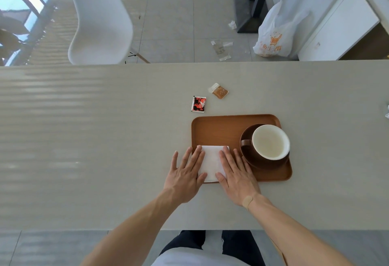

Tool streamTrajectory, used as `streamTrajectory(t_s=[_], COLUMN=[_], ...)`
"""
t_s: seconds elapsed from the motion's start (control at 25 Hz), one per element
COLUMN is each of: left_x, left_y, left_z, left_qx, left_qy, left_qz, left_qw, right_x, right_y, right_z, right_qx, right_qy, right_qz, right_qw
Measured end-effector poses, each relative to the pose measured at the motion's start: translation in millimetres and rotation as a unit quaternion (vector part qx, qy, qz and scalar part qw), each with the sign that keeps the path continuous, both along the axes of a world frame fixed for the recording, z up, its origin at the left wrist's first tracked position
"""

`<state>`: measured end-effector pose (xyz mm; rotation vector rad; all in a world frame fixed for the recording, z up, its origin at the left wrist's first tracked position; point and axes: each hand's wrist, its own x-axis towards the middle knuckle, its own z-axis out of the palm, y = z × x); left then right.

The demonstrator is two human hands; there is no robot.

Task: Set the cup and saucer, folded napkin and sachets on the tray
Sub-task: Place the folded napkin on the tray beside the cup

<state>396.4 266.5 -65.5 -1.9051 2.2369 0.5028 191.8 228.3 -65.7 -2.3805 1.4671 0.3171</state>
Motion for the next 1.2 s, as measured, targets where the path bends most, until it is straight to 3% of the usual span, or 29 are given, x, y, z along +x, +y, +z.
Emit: streamTrajectory(t_s=[0.52,0.8,1.2], left_x=[0,-6,-5], left_y=[-8,-22,-60], left_z=[6,19,41], left_qx=[0.049,0.028,0.037], left_qy=[-0.016,0.080,0.094], left_qz=[-0.005,0.071,0.117], left_qw=[0.999,0.994,0.988], right_x=[10,27,37], right_y=[-9,-16,-51], right_z=[8,29,58], right_qx=[0.046,0.040,-0.002], right_qy=[0.061,0.048,0.061], right_qz=[-0.005,-0.021,0.038], right_qw=[0.997,0.998,0.997])
